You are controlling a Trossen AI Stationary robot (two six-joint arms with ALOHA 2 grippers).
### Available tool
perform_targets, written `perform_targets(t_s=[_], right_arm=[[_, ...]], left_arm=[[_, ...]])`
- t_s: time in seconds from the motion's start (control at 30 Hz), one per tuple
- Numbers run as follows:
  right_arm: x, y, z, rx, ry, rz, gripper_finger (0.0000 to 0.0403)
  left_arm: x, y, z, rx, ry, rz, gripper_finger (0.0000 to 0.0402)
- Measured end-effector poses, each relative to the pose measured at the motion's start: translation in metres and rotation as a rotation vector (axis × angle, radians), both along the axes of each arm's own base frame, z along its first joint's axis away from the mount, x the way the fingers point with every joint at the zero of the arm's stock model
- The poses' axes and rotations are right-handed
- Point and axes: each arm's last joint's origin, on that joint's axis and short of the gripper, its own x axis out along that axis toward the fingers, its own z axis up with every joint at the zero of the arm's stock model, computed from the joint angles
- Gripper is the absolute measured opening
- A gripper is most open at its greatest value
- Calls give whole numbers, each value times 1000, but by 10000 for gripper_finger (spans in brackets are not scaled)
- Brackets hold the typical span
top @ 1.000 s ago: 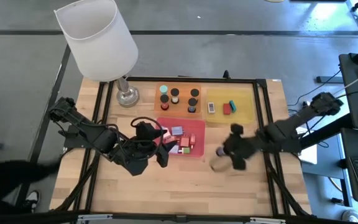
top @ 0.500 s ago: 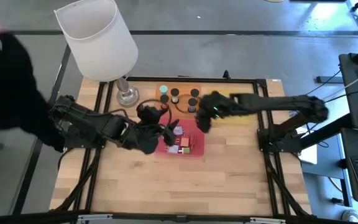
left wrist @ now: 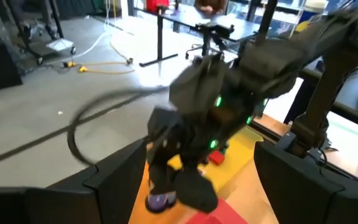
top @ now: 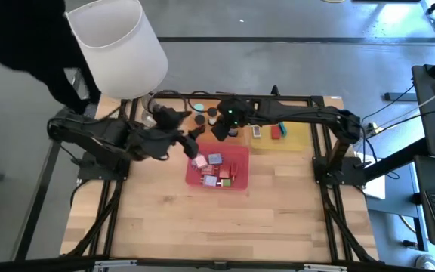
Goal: Pick & Place Office items
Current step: Put the blue hourglass into the orange bin, then return to Home Position
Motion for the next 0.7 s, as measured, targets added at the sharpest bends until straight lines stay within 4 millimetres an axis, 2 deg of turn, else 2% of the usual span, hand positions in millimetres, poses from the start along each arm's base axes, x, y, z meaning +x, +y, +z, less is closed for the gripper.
perform_targets(t_s=[0.1, 0.2, 0.5, 0.7], right_arm=[[9, -5, -12, -8, -5, -24, 239], [16, -11, -17, -18, -43, -35, 243], [18, -28, -21, -27, -75, -67, 191], [17, -32, -20, -22, -78, -66, 183]], left_arm=[[-11, 3, 8, 24, -1, -12, 294], [-19, 6, 14, 34, -11, -13, 294], [-29, 10, 20, 61, -17, 1, 294], [-29, 10, 20, 101, 18, -6, 294]])
